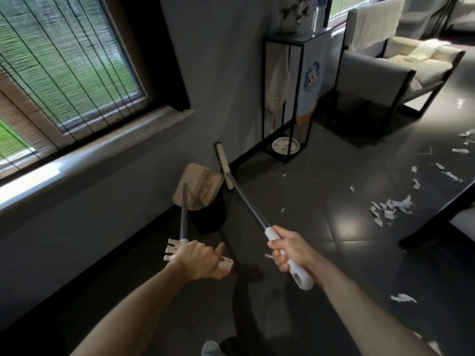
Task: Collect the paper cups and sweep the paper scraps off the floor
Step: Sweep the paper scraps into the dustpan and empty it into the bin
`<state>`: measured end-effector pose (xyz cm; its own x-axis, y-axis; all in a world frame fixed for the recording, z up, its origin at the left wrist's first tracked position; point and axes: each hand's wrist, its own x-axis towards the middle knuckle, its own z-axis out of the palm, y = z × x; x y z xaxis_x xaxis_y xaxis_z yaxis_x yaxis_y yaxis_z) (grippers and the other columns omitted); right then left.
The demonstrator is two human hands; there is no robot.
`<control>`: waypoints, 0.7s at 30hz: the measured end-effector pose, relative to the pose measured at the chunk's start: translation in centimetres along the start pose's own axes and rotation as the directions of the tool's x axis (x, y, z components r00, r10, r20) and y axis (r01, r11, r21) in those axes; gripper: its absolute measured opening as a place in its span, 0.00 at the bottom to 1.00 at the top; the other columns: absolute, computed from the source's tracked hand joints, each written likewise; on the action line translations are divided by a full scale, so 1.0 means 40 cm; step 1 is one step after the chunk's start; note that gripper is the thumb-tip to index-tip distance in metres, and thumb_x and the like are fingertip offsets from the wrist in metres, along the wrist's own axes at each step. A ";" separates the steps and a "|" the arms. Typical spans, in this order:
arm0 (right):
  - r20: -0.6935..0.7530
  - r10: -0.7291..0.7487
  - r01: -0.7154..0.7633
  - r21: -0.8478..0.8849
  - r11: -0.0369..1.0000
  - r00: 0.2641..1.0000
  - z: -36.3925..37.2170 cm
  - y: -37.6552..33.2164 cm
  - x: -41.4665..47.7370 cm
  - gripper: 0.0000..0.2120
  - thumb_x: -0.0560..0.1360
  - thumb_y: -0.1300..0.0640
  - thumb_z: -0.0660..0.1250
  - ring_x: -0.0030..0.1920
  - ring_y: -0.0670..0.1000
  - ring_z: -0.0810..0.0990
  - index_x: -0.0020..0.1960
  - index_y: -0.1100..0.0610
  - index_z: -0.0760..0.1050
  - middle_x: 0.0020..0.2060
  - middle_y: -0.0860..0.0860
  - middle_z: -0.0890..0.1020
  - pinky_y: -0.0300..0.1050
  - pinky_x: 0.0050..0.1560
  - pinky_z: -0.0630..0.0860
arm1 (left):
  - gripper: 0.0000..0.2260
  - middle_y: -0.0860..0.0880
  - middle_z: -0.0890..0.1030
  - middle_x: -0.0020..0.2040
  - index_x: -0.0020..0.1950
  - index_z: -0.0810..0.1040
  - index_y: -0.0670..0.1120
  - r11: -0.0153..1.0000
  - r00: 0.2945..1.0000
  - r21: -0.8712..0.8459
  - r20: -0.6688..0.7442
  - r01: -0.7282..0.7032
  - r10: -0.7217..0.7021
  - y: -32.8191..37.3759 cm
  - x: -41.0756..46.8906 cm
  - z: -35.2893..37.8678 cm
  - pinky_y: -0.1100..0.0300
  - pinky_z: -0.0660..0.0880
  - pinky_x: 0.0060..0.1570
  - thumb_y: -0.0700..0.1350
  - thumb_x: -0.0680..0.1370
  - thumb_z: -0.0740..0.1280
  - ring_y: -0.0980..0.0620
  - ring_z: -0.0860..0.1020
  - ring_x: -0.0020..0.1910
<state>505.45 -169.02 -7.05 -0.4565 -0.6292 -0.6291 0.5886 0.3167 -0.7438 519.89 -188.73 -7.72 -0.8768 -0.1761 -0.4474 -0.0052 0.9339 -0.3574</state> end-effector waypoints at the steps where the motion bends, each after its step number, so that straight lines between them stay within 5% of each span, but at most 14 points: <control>1: -0.007 0.007 -0.007 -0.004 1.000 1.000 0.000 0.003 -0.003 0.31 0.78 0.67 0.61 0.21 0.43 0.67 0.76 0.49 0.57 0.26 0.50 0.71 0.36 0.19 0.65 | 0.39 0.44 0.81 0.52 0.77 0.52 0.44 1.000 1.000 -0.001 -0.008 0.008 -0.008 -0.006 0.006 -0.002 0.51 0.72 0.43 0.70 0.75 0.49 0.43 0.80 0.48; 9: -0.045 -0.003 0.004 0.014 1.000 0.999 -0.005 -0.040 -0.015 0.32 0.77 0.68 0.61 0.20 0.44 0.66 0.77 0.49 0.56 0.22 0.49 0.71 0.34 0.19 0.63 | 0.37 0.44 0.80 0.57 0.78 0.52 0.48 0.965 0.966 -0.161 -0.129 0.205 -0.226 -0.115 -0.003 -0.110 0.54 0.75 0.46 0.69 0.76 0.49 0.44 0.80 0.53; 13: -0.052 -0.041 0.040 -0.019 0.999 0.998 0.017 -0.085 -0.042 0.30 0.78 0.68 0.60 0.19 0.43 0.66 0.75 0.49 0.58 0.20 0.48 0.70 0.34 0.18 0.63 | 0.30 0.43 0.79 0.56 0.74 0.59 0.56 0.717 0.786 -0.619 -0.250 0.319 -0.566 -0.207 -0.052 -0.243 0.55 0.71 0.41 0.67 0.76 0.55 0.41 0.79 0.51; 16: -0.034 -0.076 0.076 -0.019 0.997 0.997 0.039 -0.114 -0.076 0.26 0.78 0.67 0.60 0.20 0.43 0.66 0.71 0.48 0.63 0.22 0.48 0.70 0.35 0.18 0.63 | 0.26 0.47 0.78 0.48 0.71 0.65 0.60 0.449 0.574 -0.882 -0.296 0.142 -0.764 -0.320 -0.121 -0.351 0.56 0.75 0.37 0.67 0.75 0.55 0.47 0.77 0.37; 18: -0.029 -0.094 0.094 0.001 0.996 0.995 0.057 -0.127 -0.106 0.19 0.78 0.68 0.60 0.20 0.43 0.66 0.60 0.47 0.67 0.23 0.48 0.70 0.35 0.18 0.63 | 0.26 0.44 0.80 0.51 0.72 0.64 0.59 0.402 0.463 -0.916 -0.356 0.000 -0.812 -0.391 -0.175 -0.395 0.51 0.77 0.42 0.65 0.76 0.55 0.46 0.80 0.41; 21: -0.043 -0.113 0.113 0.014 0.993 0.993 0.084 -0.119 -0.155 0.13 0.78 0.68 0.60 0.20 0.43 0.66 0.53 0.50 0.68 0.23 0.49 0.69 0.34 0.17 0.63 | 0.27 0.40 0.79 0.58 0.75 0.56 0.62 0.430 0.551 -0.903 -0.367 -0.016 -0.750 -0.428 -0.229 -0.408 0.53 0.75 0.44 0.60 0.77 0.60 0.39 0.79 0.49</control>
<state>507.72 -169.02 1.15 -0.5483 -0.6296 -0.5504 0.5426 0.2331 -0.8070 520.18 -198.03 15.87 -0.6557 -0.6830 0.3219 -0.4225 0.6852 0.5933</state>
